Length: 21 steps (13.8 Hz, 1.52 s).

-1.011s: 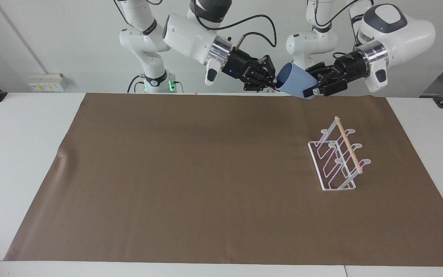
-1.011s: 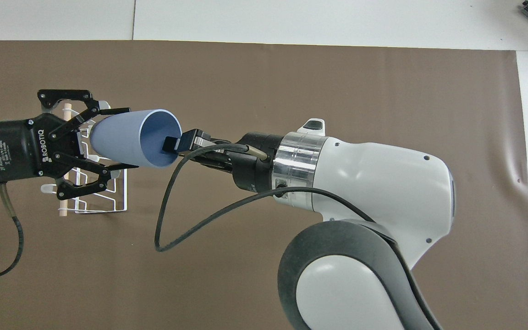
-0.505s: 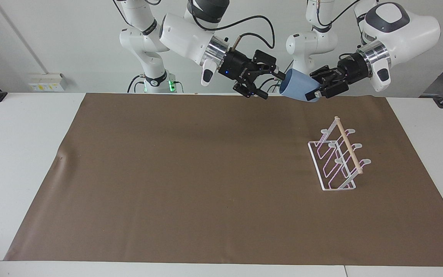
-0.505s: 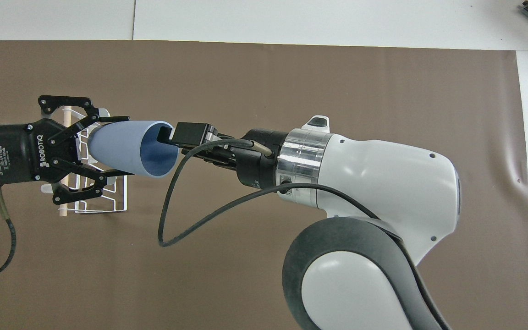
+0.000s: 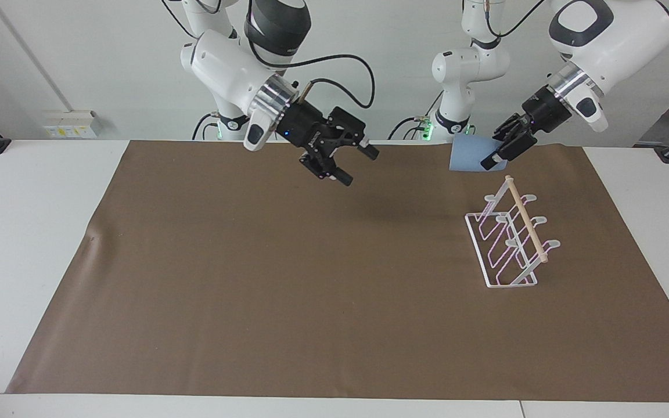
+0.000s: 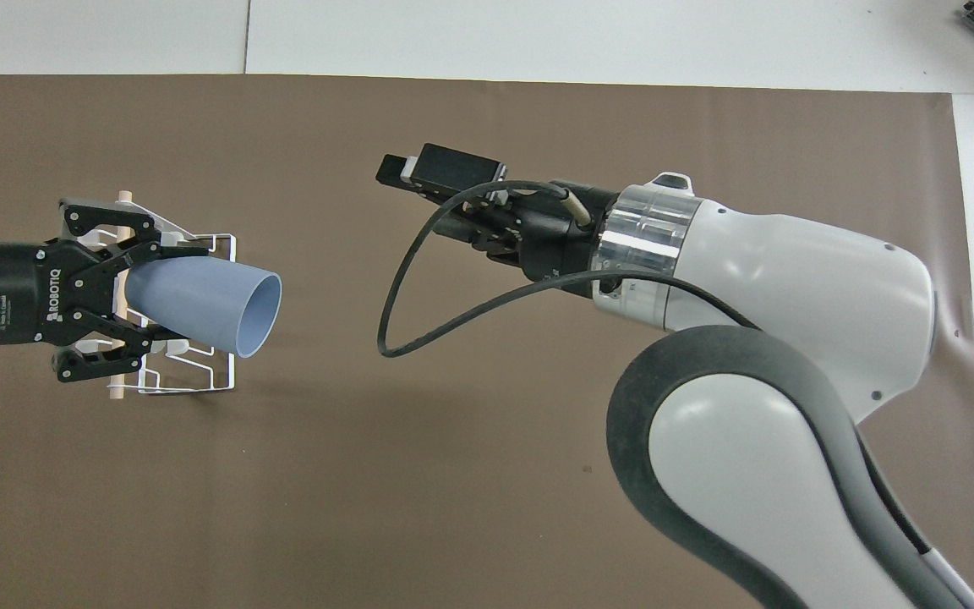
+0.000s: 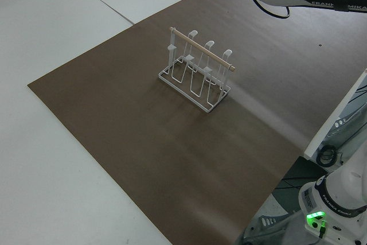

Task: Hang cup on cup holder
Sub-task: 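Release the cup rim and withdraw the right gripper from the cup, then lower the cup onto the rack hook with the left gripper while the right gripper retracts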

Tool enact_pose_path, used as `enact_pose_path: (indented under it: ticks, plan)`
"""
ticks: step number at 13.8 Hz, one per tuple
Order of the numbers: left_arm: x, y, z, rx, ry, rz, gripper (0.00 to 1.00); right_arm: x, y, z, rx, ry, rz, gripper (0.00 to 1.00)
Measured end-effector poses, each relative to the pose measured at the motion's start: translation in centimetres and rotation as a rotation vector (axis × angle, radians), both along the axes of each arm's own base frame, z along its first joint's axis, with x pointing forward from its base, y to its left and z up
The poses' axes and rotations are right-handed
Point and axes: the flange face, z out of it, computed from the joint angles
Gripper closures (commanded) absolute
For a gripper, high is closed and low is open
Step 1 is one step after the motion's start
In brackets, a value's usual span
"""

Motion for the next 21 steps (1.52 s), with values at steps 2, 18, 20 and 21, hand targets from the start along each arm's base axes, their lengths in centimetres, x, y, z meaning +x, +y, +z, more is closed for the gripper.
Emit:
enact_pose_path:
  ticks: [2, 18, 20, 21]
  plan:
    - [0.2, -1.2, 0.1, 0.146, -0.069, -0.044, 1.0, 1.4, -3.3, -0.5, -0.187, -0.072, -0.003, 0.0]
    - [7.4, 0.4, -5.4, 0.703, -0.528, -0.365, 1.0, -0.7, -23.1, 3.6, -0.986, 0.366, 0.227, 0.0]
    - [8.0, 0.4, -6.8, 0.724, -0.536, -0.383, 1.0, -1.4, -24.9, 4.3, -0.982, 0.4, 0.214, 0.0]
    - [8.1, 0.3, -7.5, 0.734, -0.543, -0.39, 1.0, -1.6, -25.6, 4.5, -0.981, 0.404, 0.207, 0.0]
